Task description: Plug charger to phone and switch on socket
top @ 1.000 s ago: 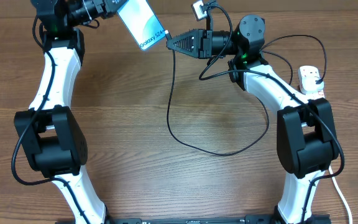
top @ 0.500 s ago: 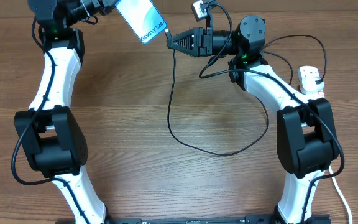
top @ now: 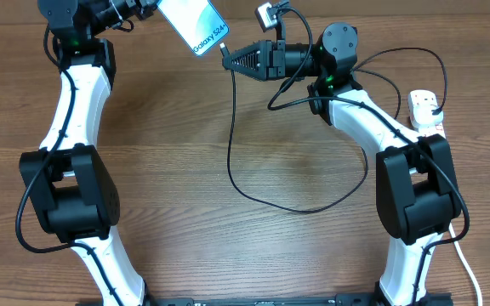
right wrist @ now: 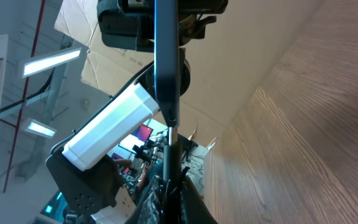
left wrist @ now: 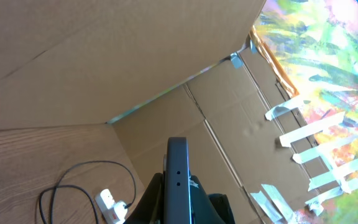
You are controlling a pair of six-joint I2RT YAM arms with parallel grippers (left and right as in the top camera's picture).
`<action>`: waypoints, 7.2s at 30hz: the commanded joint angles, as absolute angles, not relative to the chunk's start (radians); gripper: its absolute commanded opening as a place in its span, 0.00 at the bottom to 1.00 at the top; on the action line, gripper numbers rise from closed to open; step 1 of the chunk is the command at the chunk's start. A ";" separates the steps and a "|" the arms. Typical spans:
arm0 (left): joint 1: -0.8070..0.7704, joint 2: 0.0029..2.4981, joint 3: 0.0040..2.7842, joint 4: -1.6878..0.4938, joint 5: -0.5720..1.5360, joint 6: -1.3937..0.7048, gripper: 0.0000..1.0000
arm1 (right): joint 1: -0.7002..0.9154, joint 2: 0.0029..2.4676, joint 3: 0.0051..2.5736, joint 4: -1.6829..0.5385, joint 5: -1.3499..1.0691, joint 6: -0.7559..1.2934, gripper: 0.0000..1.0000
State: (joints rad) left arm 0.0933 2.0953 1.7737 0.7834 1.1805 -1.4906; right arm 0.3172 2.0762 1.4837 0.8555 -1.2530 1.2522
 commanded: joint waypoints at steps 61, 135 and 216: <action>0.072 2.082 1.787 0.782 1.246 -1.541 0.04 | 0.322 2.082 1.477 0.862 -1.390 1.170 0.04; 0.056 2.082 1.787 0.756 1.276 -1.495 0.04 | 0.321 2.082 1.477 0.862 -1.389 1.201 0.04; 0.032 2.082 1.787 0.756 1.249 -1.496 0.04 | 0.281 2.082 1.477 0.911 -1.303 1.287 0.04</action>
State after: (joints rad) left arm 0.0521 2.0953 1.7737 0.7486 1.2263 -1.4868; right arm 0.2829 2.0773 1.4788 0.9039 -1.3563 1.2827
